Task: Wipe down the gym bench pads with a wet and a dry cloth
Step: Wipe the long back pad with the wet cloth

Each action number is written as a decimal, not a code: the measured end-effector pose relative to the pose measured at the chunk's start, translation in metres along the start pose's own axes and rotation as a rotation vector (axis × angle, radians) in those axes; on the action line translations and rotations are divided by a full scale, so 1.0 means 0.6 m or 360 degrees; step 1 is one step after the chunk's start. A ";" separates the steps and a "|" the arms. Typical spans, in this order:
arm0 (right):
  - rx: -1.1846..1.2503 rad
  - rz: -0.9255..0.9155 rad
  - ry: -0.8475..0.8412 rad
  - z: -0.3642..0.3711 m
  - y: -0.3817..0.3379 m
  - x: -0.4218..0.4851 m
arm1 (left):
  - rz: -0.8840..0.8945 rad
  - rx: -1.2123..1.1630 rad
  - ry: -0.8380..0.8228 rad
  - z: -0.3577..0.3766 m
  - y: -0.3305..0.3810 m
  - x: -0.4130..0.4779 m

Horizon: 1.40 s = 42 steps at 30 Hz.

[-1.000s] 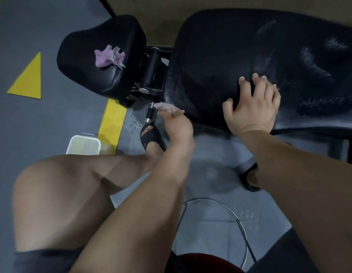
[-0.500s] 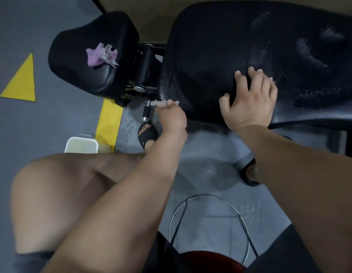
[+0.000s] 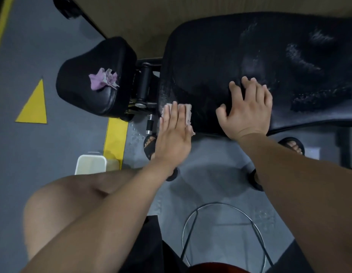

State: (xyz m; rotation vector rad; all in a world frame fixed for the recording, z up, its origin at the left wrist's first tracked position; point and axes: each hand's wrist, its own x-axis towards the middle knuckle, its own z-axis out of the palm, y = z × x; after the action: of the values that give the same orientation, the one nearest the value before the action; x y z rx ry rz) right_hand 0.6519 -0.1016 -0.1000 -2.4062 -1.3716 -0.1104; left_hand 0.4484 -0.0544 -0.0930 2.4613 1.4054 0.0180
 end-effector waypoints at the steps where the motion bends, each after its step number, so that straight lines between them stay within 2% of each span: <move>1: 0.0002 -0.0001 0.0009 0.002 0.000 -0.001 | -0.0006 0.0044 -0.0051 -0.003 -0.007 0.024; 6: -0.0029 -0.0020 -0.0013 0.000 0.000 0.003 | -0.0133 0.0110 -0.0104 -0.040 -0.003 0.152; 9: -0.0018 0.0006 -0.0043 -0.009 -0.002 0.007 | -0.0061 0.0139 -0.0082 -0.034 0.016 0.107; 12: 0.0002 0.0034 -0.0125 -0.020 -0.005 0.005 | -0.0009 0.0098 -0.0174 -0.031 0.015 0.063; 17: 0.0061 0.0014 -0.0311 -0.039 -0.004 0.016 | -0.0034 0.0071 -0.0244 -0.037 0.019 0.074; 19: 0.0005 -0.0025 -0.0301 -0.043 0.003 0.028 | -0.0024 0.0080 -0.0249 -0.037 0.015 0.089; 24: -0.0033 0.0106 -0.0311 -0.035 0.030 0.062 | 0.0026 0.0135 -0.0204 -0.047 0.002 0.179; 36: -0.0093 0.0213 -0.0308 -0.024 0.032 0.075 | 0.0087 0.0190 -0.0147 -0.076 0.024 0.433; 42: -0.0074 0.0224 -0.0275 -0.024 0.025 0.076 | 0.0081 0.0196 -0.0139 -0.083 0.019 0.433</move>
State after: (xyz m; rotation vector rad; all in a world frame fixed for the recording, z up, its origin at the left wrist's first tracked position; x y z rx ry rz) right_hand 0.6901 -0.0763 -0.0797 -2.5941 -1.2777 0.1056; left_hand 0.5852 0.1721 -0.0785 2.5628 1.3447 -0.1683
